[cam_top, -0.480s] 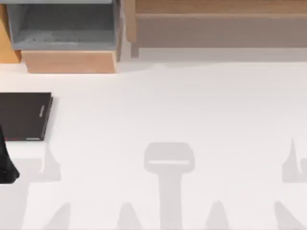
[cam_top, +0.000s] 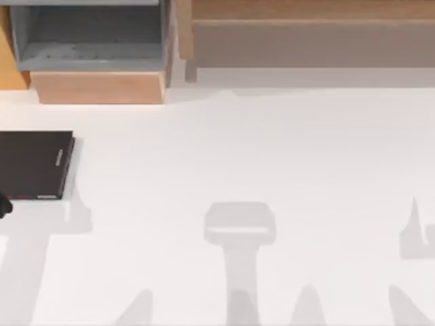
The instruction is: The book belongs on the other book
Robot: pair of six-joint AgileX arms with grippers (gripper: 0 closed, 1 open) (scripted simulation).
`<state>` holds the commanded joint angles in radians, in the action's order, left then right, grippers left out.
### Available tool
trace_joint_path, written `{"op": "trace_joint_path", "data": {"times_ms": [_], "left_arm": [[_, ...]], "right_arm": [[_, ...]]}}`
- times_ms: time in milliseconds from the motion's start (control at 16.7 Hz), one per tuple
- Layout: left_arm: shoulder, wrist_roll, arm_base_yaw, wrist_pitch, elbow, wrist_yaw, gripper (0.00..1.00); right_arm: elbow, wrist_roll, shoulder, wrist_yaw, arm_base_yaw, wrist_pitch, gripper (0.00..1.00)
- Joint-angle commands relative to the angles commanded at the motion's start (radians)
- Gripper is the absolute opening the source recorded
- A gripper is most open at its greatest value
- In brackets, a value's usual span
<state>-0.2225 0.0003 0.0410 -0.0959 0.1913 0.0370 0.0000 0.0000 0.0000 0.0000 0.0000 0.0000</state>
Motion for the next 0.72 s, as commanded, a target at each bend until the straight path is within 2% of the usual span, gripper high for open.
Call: {"op": "trace_joint_path", "data": {"times_ms": [240,720], "left_arm": [[-0.354,0.000,0.053,-0.123,0.243,0.047,1.00],[-1.238,-0.001,0.170,-0.391,0.778,0.147,1.00]], "right_arm": [[0.000,0.000,0.000,0.000,0.000,0.000,1.00],[0.000,0.000,0.000,0.000,0.000,0.000,1.00]]}}
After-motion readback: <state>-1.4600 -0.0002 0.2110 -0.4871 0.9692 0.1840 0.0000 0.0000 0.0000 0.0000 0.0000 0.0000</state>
